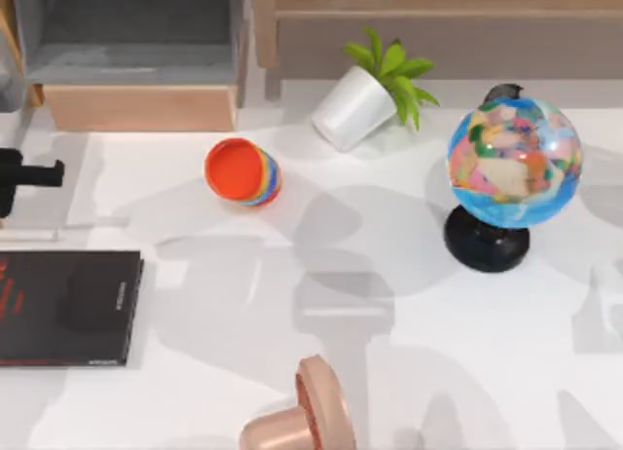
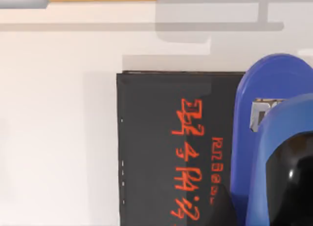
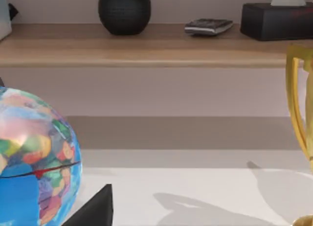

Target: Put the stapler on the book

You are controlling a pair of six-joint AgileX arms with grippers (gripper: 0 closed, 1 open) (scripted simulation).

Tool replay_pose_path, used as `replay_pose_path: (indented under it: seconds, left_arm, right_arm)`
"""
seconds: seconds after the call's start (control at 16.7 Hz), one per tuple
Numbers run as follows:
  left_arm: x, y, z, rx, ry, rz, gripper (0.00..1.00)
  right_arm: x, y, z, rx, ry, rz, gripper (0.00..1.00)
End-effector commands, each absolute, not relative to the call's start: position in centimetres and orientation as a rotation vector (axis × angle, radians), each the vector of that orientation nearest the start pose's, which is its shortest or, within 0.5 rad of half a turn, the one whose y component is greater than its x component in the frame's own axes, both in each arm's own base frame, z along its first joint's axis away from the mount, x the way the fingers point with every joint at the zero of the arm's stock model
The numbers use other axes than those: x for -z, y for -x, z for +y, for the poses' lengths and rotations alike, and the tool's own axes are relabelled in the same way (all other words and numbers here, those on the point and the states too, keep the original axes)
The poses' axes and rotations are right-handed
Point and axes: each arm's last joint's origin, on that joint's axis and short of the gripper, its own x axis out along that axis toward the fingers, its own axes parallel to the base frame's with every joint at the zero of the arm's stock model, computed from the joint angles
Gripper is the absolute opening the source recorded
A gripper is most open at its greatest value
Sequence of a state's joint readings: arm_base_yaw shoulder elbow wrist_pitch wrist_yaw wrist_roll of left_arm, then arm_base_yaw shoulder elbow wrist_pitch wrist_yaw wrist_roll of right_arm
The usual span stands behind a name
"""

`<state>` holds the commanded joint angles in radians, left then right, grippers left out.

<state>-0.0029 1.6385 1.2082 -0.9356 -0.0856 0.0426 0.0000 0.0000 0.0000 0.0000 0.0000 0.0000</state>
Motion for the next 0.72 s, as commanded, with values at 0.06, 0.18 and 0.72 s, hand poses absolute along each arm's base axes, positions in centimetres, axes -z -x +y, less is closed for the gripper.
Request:
replay_pose_path:
  seconds: [0.06, 0.18, 0.72]
  left_arm:
    - [-20.8, -30.7, -0.1, -0.031, -0.083, 1.395, 0.0]
    - [-19.1, -29.9, -0.9, -0.013, -0.066, 1.441, 0.0]
    - [-18.1, -29.4, -1.3, -0.005, -0.055, 1.463, 0.0]
  right_arm:
    - [-16.0, -10.6, -0.1, 0.0, 0.0, 0.0, 1.0]
    - [-16.0, -10.6, -0.1, 0.0, 0.0, 0.0, 1.0]
    - [-16.0, -10.6, -0.1, 0.0, 0.0, 0.0, 1.0]
